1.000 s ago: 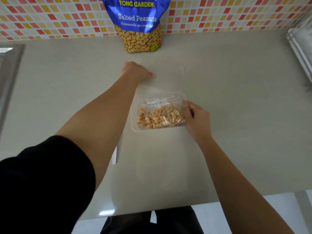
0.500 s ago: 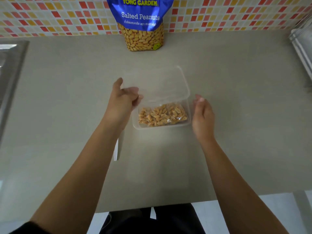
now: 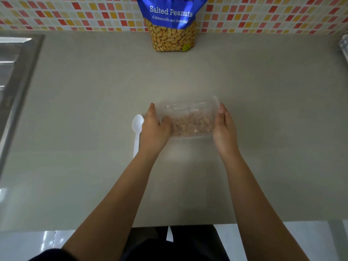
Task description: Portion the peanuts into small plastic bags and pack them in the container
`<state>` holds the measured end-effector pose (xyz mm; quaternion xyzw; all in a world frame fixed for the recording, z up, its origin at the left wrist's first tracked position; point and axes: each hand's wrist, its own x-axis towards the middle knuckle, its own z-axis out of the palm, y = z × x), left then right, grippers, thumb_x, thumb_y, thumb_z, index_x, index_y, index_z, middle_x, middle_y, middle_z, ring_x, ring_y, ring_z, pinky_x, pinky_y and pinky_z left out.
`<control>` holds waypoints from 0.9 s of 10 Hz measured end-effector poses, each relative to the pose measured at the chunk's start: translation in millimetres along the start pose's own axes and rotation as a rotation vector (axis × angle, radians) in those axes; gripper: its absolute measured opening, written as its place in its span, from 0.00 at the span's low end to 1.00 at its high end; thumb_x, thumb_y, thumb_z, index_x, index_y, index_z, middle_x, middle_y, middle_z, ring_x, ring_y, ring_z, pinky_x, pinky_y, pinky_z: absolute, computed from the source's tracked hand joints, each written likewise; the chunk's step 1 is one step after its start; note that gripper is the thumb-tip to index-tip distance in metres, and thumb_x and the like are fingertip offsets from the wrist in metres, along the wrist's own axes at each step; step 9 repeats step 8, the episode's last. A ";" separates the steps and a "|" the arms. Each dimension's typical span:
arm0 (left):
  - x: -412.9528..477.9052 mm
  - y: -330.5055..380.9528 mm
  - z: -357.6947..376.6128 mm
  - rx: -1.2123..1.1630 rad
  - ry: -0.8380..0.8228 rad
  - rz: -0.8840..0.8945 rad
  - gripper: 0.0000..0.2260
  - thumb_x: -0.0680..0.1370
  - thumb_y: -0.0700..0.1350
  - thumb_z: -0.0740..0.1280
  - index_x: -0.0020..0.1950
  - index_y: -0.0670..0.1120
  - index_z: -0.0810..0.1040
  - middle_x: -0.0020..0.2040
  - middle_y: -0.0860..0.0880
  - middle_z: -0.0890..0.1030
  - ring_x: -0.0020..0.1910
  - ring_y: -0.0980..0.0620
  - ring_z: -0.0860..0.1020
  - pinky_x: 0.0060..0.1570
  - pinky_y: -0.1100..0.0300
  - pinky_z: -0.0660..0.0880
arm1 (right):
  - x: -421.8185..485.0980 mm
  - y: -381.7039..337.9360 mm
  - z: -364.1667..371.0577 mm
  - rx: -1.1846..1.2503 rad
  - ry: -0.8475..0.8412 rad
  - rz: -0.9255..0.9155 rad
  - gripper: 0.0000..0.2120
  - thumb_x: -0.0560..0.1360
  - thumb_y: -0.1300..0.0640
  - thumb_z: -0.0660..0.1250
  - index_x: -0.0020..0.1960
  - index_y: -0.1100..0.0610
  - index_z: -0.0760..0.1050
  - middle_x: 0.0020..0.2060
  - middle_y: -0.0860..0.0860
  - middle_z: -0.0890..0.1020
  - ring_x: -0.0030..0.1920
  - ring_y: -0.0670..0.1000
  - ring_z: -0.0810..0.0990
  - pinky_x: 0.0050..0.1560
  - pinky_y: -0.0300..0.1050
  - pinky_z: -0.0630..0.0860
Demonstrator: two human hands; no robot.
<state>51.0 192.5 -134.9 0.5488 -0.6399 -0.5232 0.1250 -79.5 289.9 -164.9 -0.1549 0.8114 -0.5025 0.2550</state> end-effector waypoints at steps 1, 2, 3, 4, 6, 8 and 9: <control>1.2 -6.9 3.9 0.017 -0.017 -0.001 0.27 0.79 0.44 0.58 0.77 0.50 0.52 0.39 0.66 0.66 0.36 0.67 0.68 0.46 0.67 0.68 | -0.6 7.7 0.4 0.036 -0.002 0.037 0.21 0.83 0.52 0.49 0.73 0.56 0.62 0.71 0.50 0.67 0.71 0.47 0.65 0.69 0.35 0.58; 3.5 -11.4 5.7 0.041 0.001 0.037 0.27 0.79 0.42 0.57 0.77 0.49 0.51 0.41 0.61 0.68 0.33 0.69 0.65 0.40 0.67 0.67 | 1.8 16.2 0.8 0.080 -0.001 0.032 0.19 0.82 0.55 0.51 0.73 0.56 0.63 0.70 0.50 0.69 0.69 0.43 0.66 0.66 0.31 0.60; 4.4 -11.9 6.5 0.052 -0.001 0.054 0.27 0.80 0.41 0.56 0.77 0.47 0.50 0.41 0.61 0.68 0.33 0.65 0.67 0.37 0.67 0.66 | 1.6 18.7 1.4 0.089 -0.015 0.002 0.20 0.82 0.57 0.52 0.74 0.54 0.60 0.71 0.48 0.67 0.69 0.42 0.65 0.66 0.29 0.60; 2.0 -14.4 10.8 0.150 0.003 0.117 0.27 0.81 0.40 0.54 0.77 0.43 0.47 0.52 0.52 0.70 0.47 0.51 0.72 0.40 0.64 0.63 | 0.4 17.7 1.5 -0.002 -0.002 -0.060 0.21 0.82 0.59 0.52 0.74 0.53 0.59 0.70 0.48 0.68 0.66 0.38 0.66 0.59 0.18 0.57; 7.3 -27.0 20.9 0.466 0.174 0.331 0.25 0.78 0.41 0.49 0.73 0.30 0.52 0.56 0.33 0.73 0.53 0.35 0.70 0.61 0.45 0.63 | -1.8 14.2 3.9 -0.184 0.051 -0.119 0.22 0.81 0.62 0.53 0.75 0.56 0.58 0.62 0.58 0.77 0.56 0.49 0.77 0.51 0.25 0.66; 13.7 -33.8 22.1 0.619 0.181 0.342 0.32 0.74 0.49 0.39 0.73 0.31 0.52 0.57 0.35 0.74 0.53 0.36 0.71 0.62 0.47 0.62 | 0.7 15.1 3.1 -0.356 0.068 -0.155 0.23 0.81 0.61 0.52 0.75 0.62 0.56 0.65 0.63 0.72 0.64 0.60 0.72 0.61 0.41 0.64; 13.7 -33.8 22.1 0.619 0.181 0.342 0.32 0.74 0.49 0.39 0.73 0.31 0.52 0.57 0.35 0.74 0.53 0.36 0.71 0.62 0.47 0.62 | 0.7 15.1 3.1 -0.356 0.068 -0.155 0.23 0.81 0.61 0.52 0.75 0.62 0.56 0.65 0.63 0.72 0.64 0.60 0.72 0.61 0.41 0.64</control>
